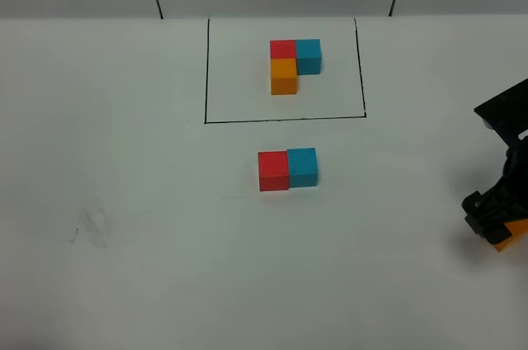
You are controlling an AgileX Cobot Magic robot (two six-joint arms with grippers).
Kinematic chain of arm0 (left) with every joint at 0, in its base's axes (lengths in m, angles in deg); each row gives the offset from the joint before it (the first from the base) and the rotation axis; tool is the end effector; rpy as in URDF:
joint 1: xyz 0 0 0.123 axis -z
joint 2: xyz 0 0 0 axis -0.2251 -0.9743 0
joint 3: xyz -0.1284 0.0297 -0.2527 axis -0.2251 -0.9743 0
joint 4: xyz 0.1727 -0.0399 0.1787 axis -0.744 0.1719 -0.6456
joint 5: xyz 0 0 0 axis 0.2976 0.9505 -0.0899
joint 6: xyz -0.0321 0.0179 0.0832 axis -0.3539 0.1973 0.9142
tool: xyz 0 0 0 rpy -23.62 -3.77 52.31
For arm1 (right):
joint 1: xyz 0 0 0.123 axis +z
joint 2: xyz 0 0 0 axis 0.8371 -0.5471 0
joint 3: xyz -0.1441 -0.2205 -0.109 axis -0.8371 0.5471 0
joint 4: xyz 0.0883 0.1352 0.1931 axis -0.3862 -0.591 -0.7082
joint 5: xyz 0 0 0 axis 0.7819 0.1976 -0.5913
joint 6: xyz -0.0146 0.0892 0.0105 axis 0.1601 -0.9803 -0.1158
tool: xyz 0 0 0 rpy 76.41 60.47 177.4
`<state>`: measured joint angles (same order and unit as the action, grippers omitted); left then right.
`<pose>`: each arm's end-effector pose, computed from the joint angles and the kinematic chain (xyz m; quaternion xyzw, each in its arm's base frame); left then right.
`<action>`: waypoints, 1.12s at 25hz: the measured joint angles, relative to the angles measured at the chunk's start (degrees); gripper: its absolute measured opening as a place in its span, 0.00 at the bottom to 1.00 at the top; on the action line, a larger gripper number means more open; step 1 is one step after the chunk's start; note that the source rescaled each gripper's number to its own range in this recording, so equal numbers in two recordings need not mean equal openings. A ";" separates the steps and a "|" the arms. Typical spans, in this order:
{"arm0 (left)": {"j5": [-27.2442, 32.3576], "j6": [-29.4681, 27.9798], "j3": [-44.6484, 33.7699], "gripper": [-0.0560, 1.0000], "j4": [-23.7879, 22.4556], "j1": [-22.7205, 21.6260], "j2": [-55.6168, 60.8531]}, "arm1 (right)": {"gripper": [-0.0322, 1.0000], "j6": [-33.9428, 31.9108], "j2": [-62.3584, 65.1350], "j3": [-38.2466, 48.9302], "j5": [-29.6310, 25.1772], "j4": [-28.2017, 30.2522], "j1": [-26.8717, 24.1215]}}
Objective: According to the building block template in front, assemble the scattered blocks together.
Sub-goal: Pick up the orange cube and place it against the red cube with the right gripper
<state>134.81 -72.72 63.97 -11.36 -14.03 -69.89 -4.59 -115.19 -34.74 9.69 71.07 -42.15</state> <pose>-0.0075 0.0063 0.2774 -0.0461 0.8532 0.0226 0.5190 0.2451 0.0484 0.1928 -0.2327 0.9632 -0.0831 0.1055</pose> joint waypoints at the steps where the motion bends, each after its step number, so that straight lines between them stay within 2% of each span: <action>1: 0.00 0.00 0.00 0.69 0.00 0.00 0.00 | 0.94 1.16 0.00 0.39 0.49 0.50 -0.29; 6: 0.00 0.00 0.00 0.69 0.00 0.00 0.00 | 0.93 3.89 0.00 2.23 3.60 1.52 -3.18; 13: 0.00 0.00 0.00 0.69 0.00 0.00 0.00 | 0.91 4.50 -3.21 2.68 8.20 0.95 -3.83; 24: 0.00 0.00 0.00 0.69 0.00 0.00 0.00 | 0.87 4.55 -11.15 2.68 11.61 0.90 -5.56; 28: 0.00 0.00 0.00 0.69 0.00 0.00 0.00 | 0.82 5.19 -12.60 2.68 12.18 0.90 -5.77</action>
<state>134.81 -72.72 63.97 -11.36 -14.03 -69.89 0.60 -127.79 -32.05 21.87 71.97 -47.92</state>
